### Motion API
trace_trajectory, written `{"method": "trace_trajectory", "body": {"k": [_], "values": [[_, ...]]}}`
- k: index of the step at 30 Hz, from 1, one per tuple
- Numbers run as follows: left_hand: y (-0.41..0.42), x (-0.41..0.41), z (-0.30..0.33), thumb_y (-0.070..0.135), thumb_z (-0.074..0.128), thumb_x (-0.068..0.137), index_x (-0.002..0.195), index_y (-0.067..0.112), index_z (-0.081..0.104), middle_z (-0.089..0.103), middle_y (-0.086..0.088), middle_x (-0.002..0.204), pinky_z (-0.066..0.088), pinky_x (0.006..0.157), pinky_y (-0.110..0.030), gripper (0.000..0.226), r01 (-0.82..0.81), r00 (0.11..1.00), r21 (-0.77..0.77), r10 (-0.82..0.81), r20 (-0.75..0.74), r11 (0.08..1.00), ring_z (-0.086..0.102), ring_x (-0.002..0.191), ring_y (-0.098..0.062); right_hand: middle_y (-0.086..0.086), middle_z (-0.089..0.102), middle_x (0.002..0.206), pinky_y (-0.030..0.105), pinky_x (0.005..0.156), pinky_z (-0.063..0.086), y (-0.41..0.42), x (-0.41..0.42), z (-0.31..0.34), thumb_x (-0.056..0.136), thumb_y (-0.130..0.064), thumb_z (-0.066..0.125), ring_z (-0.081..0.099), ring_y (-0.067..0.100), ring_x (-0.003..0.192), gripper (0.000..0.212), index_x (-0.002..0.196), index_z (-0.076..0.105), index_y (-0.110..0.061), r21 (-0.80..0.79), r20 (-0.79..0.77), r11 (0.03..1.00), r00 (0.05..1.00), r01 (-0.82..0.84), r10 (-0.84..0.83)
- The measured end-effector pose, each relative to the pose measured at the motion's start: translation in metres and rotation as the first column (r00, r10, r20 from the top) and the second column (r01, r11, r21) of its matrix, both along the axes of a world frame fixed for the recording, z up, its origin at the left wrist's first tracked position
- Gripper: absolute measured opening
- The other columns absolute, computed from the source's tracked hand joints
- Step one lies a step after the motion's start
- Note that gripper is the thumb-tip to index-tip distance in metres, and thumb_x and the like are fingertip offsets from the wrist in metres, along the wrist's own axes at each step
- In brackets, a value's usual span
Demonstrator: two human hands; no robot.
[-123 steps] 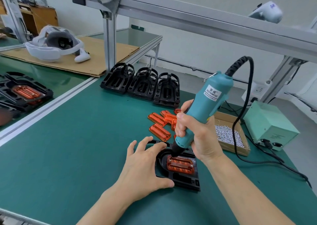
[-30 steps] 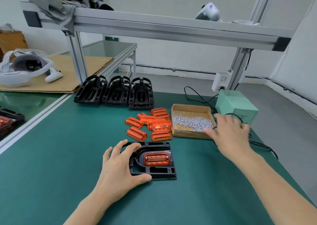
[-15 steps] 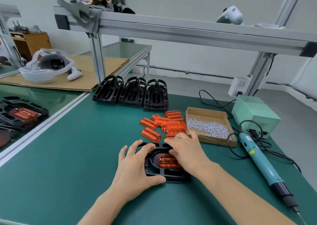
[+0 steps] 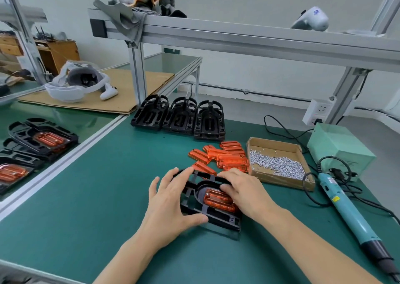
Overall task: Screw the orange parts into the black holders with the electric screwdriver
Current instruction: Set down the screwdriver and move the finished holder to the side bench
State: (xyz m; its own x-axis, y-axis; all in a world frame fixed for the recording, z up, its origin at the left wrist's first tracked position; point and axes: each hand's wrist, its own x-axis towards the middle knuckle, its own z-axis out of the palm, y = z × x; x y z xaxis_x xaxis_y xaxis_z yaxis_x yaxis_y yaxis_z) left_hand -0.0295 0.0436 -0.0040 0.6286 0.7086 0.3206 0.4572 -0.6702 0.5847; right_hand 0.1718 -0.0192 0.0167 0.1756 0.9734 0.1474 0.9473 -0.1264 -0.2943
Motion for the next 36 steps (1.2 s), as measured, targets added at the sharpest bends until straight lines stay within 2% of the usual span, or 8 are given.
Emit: {"method": "trace_trajectory", "body": {"k": [5, 9, 12, 16, 23, 28, 34, 36], "values": [[0.004, -0.01, 0.002, 0.043, 0.08, 0.068, 0.146, 0.034, 0.021, 0.017, 0.028, 0.142, 0.006, 0.118, -0.033, 0.098, -0.237, 0.961, -0.05, 0.242, 0.132, 0.97, 0.007, 0.138, 0.005, -0.004, 0.053, 0.124, 0.028, 0.093, 0.038, 0.013, -0.01, 0.002, 0.102, -0.029, 0.045, 0.053, 0.015, 0.112, 0.032, 0.132, 0.053, -0.021, 0.067, -0.143, 0.996, 0.988, 0.065, -0.055], [0.009, -0.019, -0.002, 0.03, 0.077, 0.076, 0.129, 0.043, 0.039, 0.036, 0.031, 0.133, 0.028, 0.108, -0.028, 0.066, -0.308, 0.866, -0.267, 0.385, 0.318, 0.913, 0.03, 0.128, 0.001, -0.003, 0.055, 0.118, 0.025, 0.091, 0.037, 0.03, -0.028, 0.004, 0.101, -0.025, 0.049, 0.053, 0.014, 0.109, 0.03, 0.128, 0.057, -0.017, 0.153, -0.247, 0.983, 0.967, 0.1, -0.06], [0.016, -0.027, -0.004, 0.023, 0.07, 0.084, 0.122, 0.046, 0.046, 0.044, 0.033, 0.129, 0.029, 0.1, -0.016, 0.05, -0.291, 0.825, -0.322, 0.406, 0.393, 0.901, 0.037, 0.122, 0.01, -0.002, 0.055, 0.122, 0.022, 0.092, 0.038, 0.046, -0.047, 0.005, 0.101, -0.026, 0.048, 0.052, 0.013, 0.112, 0.032, 0.131, 0.056, -0.015, 0.197, -0.276, 0.974, 0.959, 0.113, -0.056], [0.029, -0.038, -0.005, 0.029, 0.055, 0.094, 0.141, 0.033, 0.04, 0.032, 0.03, 0.143, 0.018, 0.089, 0.007, 0.049, -0.31, 0.778, -0.396, 0.47, 0.417, 0.864, 0.026, 0.126, 0.018, -0.003, 0.054, 0.124, 0.018, 0.086, 0.034, 0.071, -0.074, 0.006, 0.102, -0.026, 0.044, 0.052, 0.01, 0.11, 0.033, 0.133, 0.053, -0.016, 0.225, -0.286, 0.969, 0.958, 0.102, -0.034], [0.047, -0.059, 0.004, 0.048, 0.052, 0.09, 0.152, 0.03, 0.009, 0.003, 0.027, 0.155, 0.008, 0.102, -0.009, 0.078, -0.373, 0.724, -0.465, 0.566, 0.396, 0.803, -0.001, 0.117, 0.034, 0.003, 0.049, 0.138, 0.027, 0.098, 0.033, 0.111, -0.125, 0.009, 0.104, -0.024, 0.04, 0.047, 0.018, 0.124, 0.041, 0.143, 0.043, -0.013, 0.21, -0.295, 0.978, 0.953, -0.002, 0.065], [0.061, -0.082, 0.01, 0.042, 0.052, 0.093, 0.152, 0.029, 0.0, -0.004, 0.024, 0.156, 0.005, 0.104, -0.012, 0.08, -0.471, 0.624, -0.474, 0.661, 0.416, 0.744, -0.003, 0.122, 0.025, 0.003, 0.048, 0.142, 0.025, 0.099, 0.032, 0.134, -0.163, 0.009, 0.105, -0.021, 0.037, 0.044, 0.018, 0.128, 0.042, 0.145, 0.038, -0.011, 0.195, -0.312, 0.971, 0.93, -0.138, 0.195], [0.081, -0.113, 0.013, 0.028, 0.047, 0.098, 0.152, 0.027, -0.002, -0.006, 0.023, 0.156, 0.002, 0.106, -0.012, 0.073, -0.547, 0.494, -0.486, 0.731, 0.47, 0.682, -0.004, 0.128, 0.021, 0.009, 0.06, 0.117, 0.033, 0.085, 0.039, 0.16, -0.21, 0.012, 0.103, -0.012, 0.037, 0.055, 0.028, 0.105, 0.027, 0.124, 0.05, -0.003, 0.173, -0.326, 0.951, 0.896, -0.257, 0.301], [0.091, -0.127, 0.014, 0.021, 0.051, 0.096, 0.152, 0.026, -0.001, -0.004, 0.02, 0.157, 0.003, 0.106, -0.013, 0.076, -0.582, 0.456, -0.478, 0.75, 0.479, 0.658, -0.003, 0.133, 0.017, 0.005, 0.059, 0.097, 0.035, 0.074, 0.038, 0.174, -0.227, 0.013, 0.1, -0.007, 0.037, 0.05, 0.026, 0.083, 0.015, 0.106, 0.051, -0.005, 0.167, -0.329, 0.939, 0.881, -0.301, 0.341]]}}
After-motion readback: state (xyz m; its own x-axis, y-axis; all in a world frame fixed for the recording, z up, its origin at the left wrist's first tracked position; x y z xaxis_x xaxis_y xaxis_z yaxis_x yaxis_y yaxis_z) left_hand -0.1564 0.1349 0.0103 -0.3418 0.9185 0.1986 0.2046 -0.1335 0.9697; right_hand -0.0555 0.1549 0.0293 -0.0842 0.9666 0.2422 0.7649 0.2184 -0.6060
